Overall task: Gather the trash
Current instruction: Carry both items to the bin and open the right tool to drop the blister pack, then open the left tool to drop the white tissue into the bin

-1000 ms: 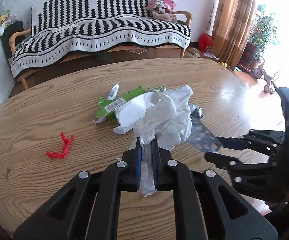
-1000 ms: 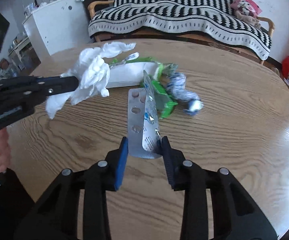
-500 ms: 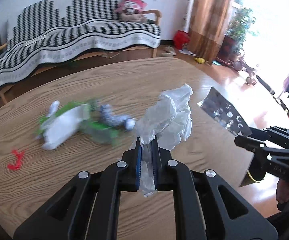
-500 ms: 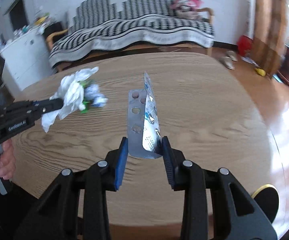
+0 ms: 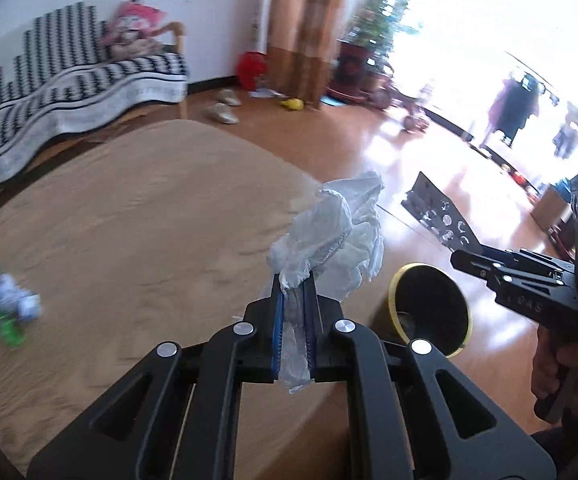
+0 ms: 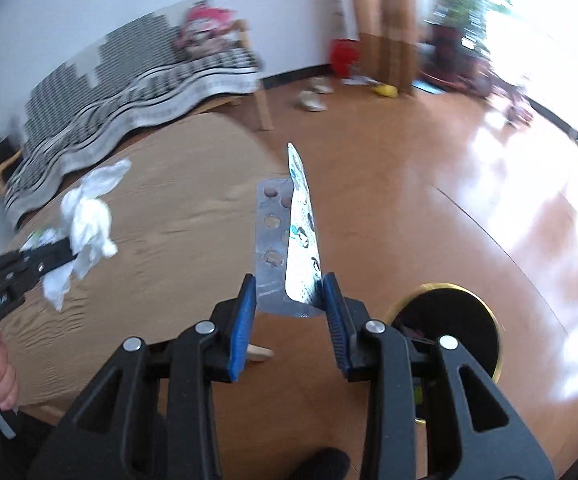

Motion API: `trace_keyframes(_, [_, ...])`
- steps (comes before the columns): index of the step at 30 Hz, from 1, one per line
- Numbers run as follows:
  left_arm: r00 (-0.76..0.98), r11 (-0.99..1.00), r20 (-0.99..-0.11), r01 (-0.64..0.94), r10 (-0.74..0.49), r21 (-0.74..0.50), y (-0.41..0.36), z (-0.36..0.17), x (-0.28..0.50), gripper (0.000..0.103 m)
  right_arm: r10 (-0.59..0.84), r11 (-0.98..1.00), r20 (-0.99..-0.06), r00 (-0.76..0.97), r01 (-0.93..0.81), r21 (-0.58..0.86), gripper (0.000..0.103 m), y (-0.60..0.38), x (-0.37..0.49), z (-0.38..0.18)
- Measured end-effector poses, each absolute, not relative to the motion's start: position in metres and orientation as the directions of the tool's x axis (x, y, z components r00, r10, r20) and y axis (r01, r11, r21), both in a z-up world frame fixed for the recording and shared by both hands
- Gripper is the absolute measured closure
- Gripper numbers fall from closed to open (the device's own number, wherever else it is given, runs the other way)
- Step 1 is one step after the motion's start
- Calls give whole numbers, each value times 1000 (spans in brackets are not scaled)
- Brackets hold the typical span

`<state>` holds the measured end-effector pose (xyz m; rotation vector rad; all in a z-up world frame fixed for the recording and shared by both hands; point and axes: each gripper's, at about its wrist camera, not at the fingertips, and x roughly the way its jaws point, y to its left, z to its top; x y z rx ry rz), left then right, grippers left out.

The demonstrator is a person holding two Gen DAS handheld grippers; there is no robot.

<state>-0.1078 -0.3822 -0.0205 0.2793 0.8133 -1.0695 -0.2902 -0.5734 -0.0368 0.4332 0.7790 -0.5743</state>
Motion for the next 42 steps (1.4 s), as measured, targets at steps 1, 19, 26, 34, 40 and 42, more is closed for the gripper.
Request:
trace_keyframes(1, [214,464,-710,868,-671,-176,-392,-23,-115,95,-333,742,-758,562,651,157,69,-582,-302,-40])
trace_keyframes(19, [31,264,-741,944,-670,-199,-503,-64,-196,95,-291,434,-906,307,886,161,69,-678,-432,-121])
trace_keyframes(26, [13,258,-749,943,-662,-212,-516,-70,-197,95,-286,426,-906,312,888,171,68,-681,-433,-121])
trace_keyframes(34, [-2,248,-753,944,-658,-219,-524,-75,-197,95,-295,414,-900,322,892,184,53,-686,-434,-115])
trace_keyframes(40, [-31,232,-754,943,-657,-240,-530,-79,-197,95,-336,376,-881,333,905,198,36,-686,-445,-105])
trace_keyframes(42, [-47,224,-755,941,-654,-253,-534,-83,-200,95,-351,354,-876,330,913,202,36,-687,-449,-103])
